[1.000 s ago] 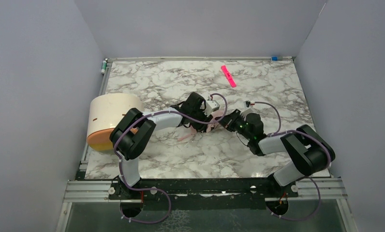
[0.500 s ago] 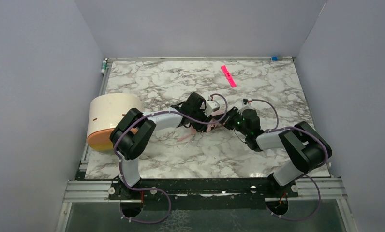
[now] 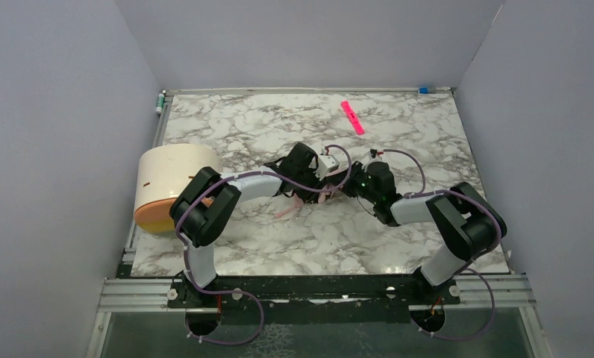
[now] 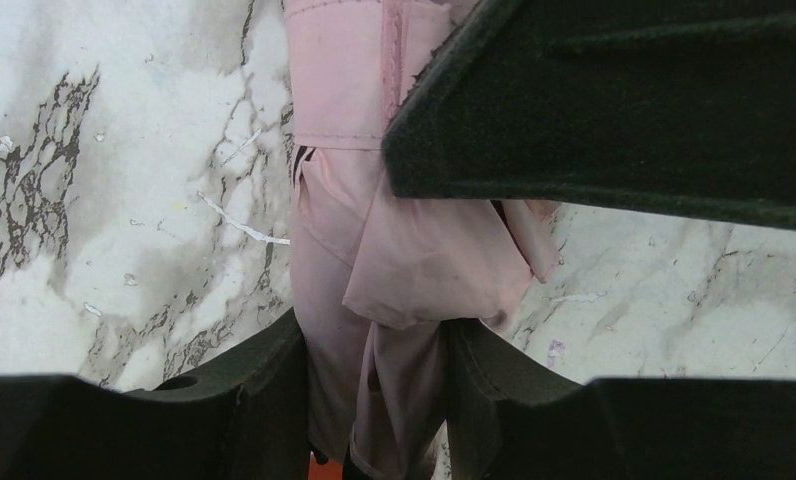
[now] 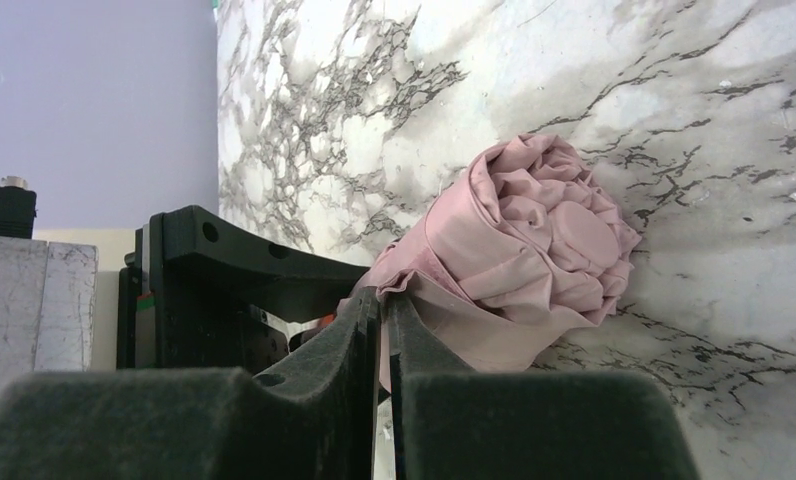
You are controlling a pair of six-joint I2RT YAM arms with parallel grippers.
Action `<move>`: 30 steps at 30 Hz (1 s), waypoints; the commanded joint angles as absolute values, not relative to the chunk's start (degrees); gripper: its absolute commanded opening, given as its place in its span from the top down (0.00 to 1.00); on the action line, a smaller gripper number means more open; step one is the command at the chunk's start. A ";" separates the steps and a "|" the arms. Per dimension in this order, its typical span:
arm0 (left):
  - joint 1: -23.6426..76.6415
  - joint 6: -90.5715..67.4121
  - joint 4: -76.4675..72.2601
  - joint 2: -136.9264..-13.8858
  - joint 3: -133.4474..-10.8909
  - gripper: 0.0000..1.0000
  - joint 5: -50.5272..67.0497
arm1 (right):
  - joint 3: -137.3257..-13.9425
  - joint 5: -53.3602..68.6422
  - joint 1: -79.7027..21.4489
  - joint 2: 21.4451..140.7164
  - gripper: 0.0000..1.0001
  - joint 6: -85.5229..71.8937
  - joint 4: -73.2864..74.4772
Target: Put away the umbrella
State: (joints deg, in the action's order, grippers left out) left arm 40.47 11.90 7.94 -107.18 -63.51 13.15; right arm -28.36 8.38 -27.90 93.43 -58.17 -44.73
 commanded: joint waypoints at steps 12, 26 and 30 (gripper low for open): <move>40.60 14.66 18.45 -111.99 -59.41 1.00 7.38 | -31.14 2.60 -27.70 100.03 0.76 -57.08 -42.39; 40.61 14.77 18.71 -112.14 -59.59 1.00 7.47 | -30.56 4.31 -26.19 98.27 0.69 -57.81 -46.19; 40.63 14.64 18.72 -112.13 -59.59 1.00 7.47 | -30.93 4.00 -26.10 98.64 0.81 -58.12 -45.19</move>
